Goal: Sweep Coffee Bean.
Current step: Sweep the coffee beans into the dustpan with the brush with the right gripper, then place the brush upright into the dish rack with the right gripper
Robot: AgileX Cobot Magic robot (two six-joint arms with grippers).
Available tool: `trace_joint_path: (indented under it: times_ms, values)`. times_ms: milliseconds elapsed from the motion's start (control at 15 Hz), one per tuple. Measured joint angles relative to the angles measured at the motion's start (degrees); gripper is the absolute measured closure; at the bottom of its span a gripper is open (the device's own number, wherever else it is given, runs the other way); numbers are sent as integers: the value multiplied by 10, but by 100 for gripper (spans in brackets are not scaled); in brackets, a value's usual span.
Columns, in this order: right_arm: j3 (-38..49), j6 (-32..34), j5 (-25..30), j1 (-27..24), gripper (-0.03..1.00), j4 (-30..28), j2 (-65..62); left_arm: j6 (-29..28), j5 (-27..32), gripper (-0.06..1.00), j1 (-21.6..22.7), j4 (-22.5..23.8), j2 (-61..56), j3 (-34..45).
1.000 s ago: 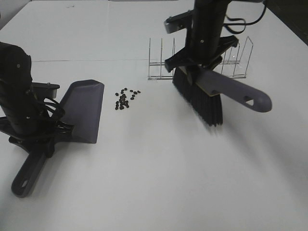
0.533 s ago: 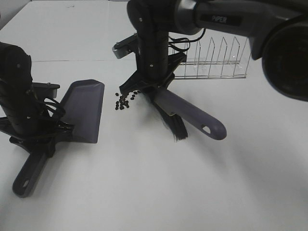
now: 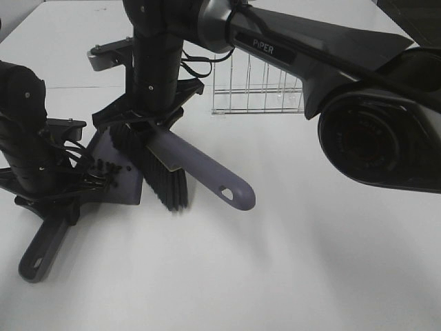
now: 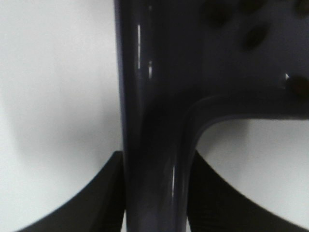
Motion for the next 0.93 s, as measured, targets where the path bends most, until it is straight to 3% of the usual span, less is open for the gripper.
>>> trace_joint_path:
  times_ms: [333, 533, 800, 933]
  values:
    - [-58, 1, 3, -2, 70, -73, -10, 1, -1, 63, 0, -1, 0, 0]
    - [-59, -5, 4, -28, 70, -89, -50, 1, -1, 63, 0, -2, 0, 0]
    - [-45, -13, 3, -106, 70, -96, -120, 1, -1, 63, 0, -3, 0, 0]
    - [38, -19, 3, -191, 70, -96, -194, 1, -1, 63, 0, -3, 0, 0]
